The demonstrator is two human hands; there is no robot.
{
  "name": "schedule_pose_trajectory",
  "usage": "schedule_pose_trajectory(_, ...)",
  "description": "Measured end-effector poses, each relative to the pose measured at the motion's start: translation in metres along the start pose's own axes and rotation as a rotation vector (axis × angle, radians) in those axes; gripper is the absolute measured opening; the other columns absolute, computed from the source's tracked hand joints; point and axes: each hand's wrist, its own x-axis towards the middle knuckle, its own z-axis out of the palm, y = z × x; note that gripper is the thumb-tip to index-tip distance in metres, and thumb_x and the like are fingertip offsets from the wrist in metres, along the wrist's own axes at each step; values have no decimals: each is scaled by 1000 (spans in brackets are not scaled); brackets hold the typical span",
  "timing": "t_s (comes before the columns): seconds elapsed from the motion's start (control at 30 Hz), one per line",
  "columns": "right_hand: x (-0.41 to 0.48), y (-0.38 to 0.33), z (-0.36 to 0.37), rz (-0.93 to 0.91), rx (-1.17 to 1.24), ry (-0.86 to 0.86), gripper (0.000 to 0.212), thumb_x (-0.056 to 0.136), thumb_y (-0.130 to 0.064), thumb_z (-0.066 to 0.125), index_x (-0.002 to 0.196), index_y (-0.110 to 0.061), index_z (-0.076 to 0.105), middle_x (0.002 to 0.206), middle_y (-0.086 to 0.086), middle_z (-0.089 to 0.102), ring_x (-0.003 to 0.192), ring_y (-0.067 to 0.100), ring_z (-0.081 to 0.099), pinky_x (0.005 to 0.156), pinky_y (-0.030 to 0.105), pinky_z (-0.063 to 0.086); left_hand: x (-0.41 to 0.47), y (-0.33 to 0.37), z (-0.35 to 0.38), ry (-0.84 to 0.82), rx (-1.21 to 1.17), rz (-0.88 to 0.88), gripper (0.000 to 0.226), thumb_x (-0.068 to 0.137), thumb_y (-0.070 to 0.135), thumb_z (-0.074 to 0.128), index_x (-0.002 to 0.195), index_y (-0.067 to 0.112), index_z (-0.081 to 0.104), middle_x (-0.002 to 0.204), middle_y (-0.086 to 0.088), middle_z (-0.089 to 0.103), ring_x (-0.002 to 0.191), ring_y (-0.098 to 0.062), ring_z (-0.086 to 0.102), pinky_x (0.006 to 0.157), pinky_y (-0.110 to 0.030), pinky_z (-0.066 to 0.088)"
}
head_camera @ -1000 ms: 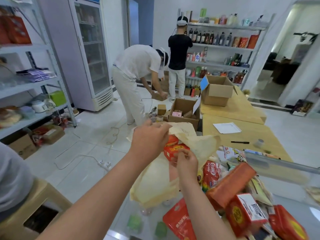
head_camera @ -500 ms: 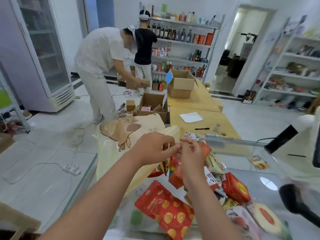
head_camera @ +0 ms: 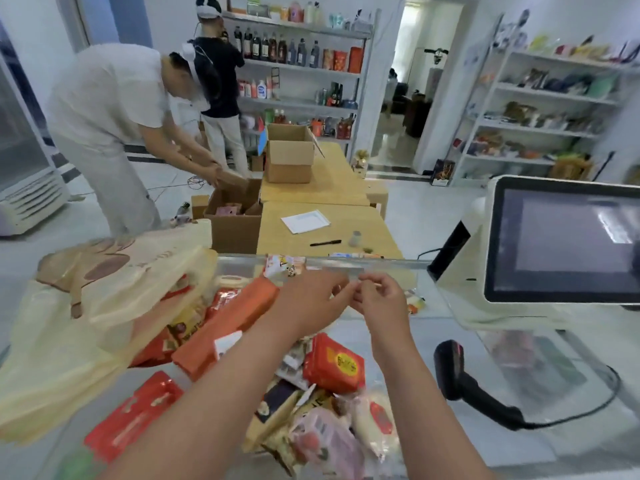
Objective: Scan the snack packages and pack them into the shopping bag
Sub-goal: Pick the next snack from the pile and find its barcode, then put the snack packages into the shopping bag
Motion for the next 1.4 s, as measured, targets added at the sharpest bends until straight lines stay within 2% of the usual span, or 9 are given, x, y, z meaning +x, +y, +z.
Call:
schedule_pose_trajectory(0.17, 65, 22, -76, 81, -137, -27, 12, 92, -10, 50, 89, -19, 59, 84, 6, 63, 80, 22, 63, 85, 39, 53, 46, 37, 60, -18, 23, -134, 30, 98, 43, 39, 95, 23, 61, 89, 9, 64, 81, -12, 57, 58, -26, 36)
schedule_pose_trajectory(0.33, 125, 52, -124, 107, -465, -38, 8, 88, -22, 57, 94, -17, 59, 99, 3, 63, 89, 21, 60, 73, 30, 45, 67, 49, 103, -110, -73, -278, 30, 99, 39, 40, 75, 26, 50, 67, 9, 50, 67, -13, 49, 57, -27, 34)
schedule_pose_trajectory(0.63, 198, 91, -135, 206, -1226, -291, 90, 76, -46, 71, 147, -29, 19, 142, 15, 34, 130, 35, 33, 106, 41, 34, 71, 43, 124, -186, -267, -421, 26, 99, 37, 43, 105, 20, 63, 100, 4, 64, 80, -9, 56, 60, -22, 37)
schedule_pose_trajectory(0.73, 200, 100, -134, 241, -1275, -317, 93, 75, -45, 72, 148, -29, 15, 142, 13, 33, 129, 34, 34, 102, 41, 36, 71, 40, 126, -192, -257, -462, 26, 99, 36, 43, 107, 20, 63, 95, 7, 61, 69, -2, 47, 57, -21, 34)
schedule_pose_trajectory(0.87, 191, 92, -128, 198, -1243, -276, 78, 73, -47, 68, 138, -25, 30, 128, 12, 47, 118, 32, 45, 95, 37, 44, 72, 34, 130, -191, -330, -557, 26, 99, 34, 43, 107, 19, 63, 105, 2, 62, 86, -11, 54, 67, -26, 42)
schedule_pose_trajectory(0.97, 176, 74, -121, 198, -1030, -277, 78, 68, -53, 62, 135, -24, 35, 122, 8, 56, 112, 31, 52, 92, 40, 49, 79, 35, 134, -133, -594, -741, 26, 99, 38, 45, 102, 16, 57, 106, -4, 62, 91, -19, 59, 83, -36, 49)
schedule_pose_trajectory(1.1, 143, 46, -109, 94, -825, -244, 78, 68, -57, 62, 135, -22, 43, 123, 4, 58, 118, 27, 50, 97, 39, 45, 85, 42, 130, -86, -1000, -962, 47, 95, 50, 48, 123, 14, 53, 115, -9, 62, 97, -23, 64, 80, -33, 55)
schedule_pose_trajectory(1.3, 77, 37, -94, -268, -932, -263, 65, 72, -47, 67, 131, -28, 49, 124, 1, 50, 120, 22, 39, 98, 33, 36, 81, 44, 123, 91, -1479, -937, 55, 88, 35, 67, 132, 9, 46, 104, -17, 68, 76, -24, 71, 58, -33, 59)
schedule_pose_trajectory(1.4, 61, 39, -99, -279, -743, -285, 66, 78, -43, 71, 137, -32, 42, 125, -9, 41, 121, 12, 35, 103, 31, 33, 76, 38, 113, 125, -1490, -895, 50, 85, 21, 72, 124, 8, 44, 111, -20, 62, 91, -32, 68, 71, -40, 60)
